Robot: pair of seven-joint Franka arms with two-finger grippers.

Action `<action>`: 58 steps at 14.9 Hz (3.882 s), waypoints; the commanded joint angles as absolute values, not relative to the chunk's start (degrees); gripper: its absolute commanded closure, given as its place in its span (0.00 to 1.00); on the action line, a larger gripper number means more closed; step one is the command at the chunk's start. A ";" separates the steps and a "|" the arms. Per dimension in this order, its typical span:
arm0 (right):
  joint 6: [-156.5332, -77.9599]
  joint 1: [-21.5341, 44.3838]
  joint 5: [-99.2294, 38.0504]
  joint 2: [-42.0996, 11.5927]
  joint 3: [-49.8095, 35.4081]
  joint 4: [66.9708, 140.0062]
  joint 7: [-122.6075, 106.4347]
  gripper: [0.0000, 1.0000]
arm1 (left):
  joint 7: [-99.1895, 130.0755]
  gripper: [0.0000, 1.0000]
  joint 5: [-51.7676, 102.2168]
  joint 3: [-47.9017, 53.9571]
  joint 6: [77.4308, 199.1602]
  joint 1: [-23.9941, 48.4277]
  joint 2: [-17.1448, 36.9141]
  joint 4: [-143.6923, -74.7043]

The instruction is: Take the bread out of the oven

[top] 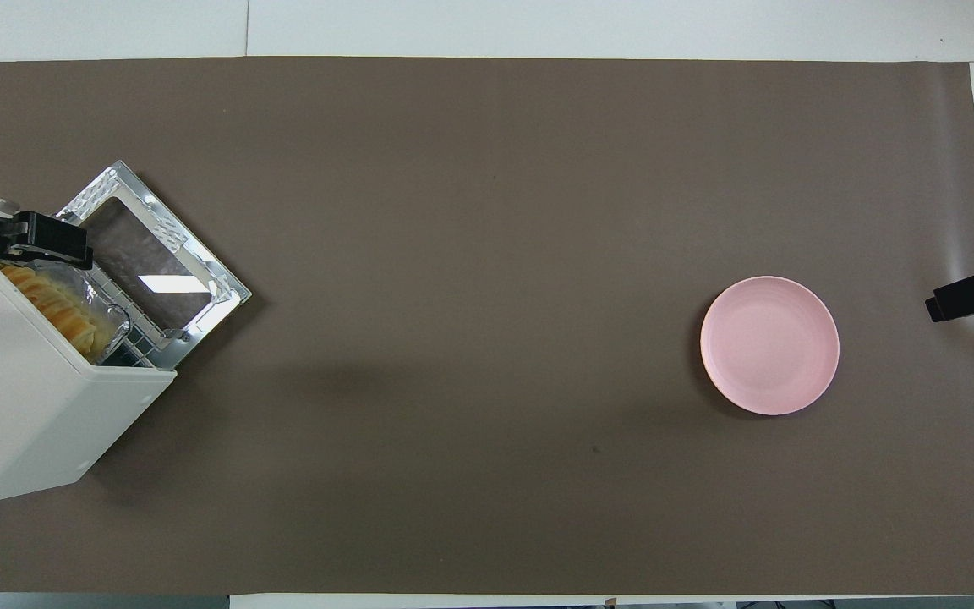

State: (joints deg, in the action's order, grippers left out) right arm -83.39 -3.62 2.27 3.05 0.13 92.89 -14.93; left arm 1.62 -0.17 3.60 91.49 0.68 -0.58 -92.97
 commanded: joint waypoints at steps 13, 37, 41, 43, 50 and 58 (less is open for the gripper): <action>-82.79 -4.48 2.81 3.96 -0.62 93.52 -15.73 0.00 | 11.81 0.00 0.44 3.78 93.24 0.18 -0.88 -92.55; -82.79 -4.48 2.81 3.96 -0.62 93.52 -15.73 0.00 | 58.18 0.00 -13.80 -0.62 111.97 0.44 19.08 -97.19; -82.79 -4.48 2.81 3.96 -0.53 93.52 -15.65 0.00 | 58.18 0.00 -14.67 -0.53 111.80 0.97 17.41 -100.89; -82.79 -4.48 2.81 3.96 -0.61 93.52 -15.73 0.00 | 58.01 0.00 -16.70 -0.53 111.97 0.97 17.49 -100.47; -82.79 -4.48 2.81 3.96 -0.62 93.52 -15.73 0.00 | 56.52 0.00 -18.01 -0.53 103.01 2.81 21.01 -90.25; -82.79 -4.48 2.81 3.96 -0.62 93.52 -15.73 0.00 | 55.72 0.00 -19.51 -0.53 109.68 1.76 16.35 -102.57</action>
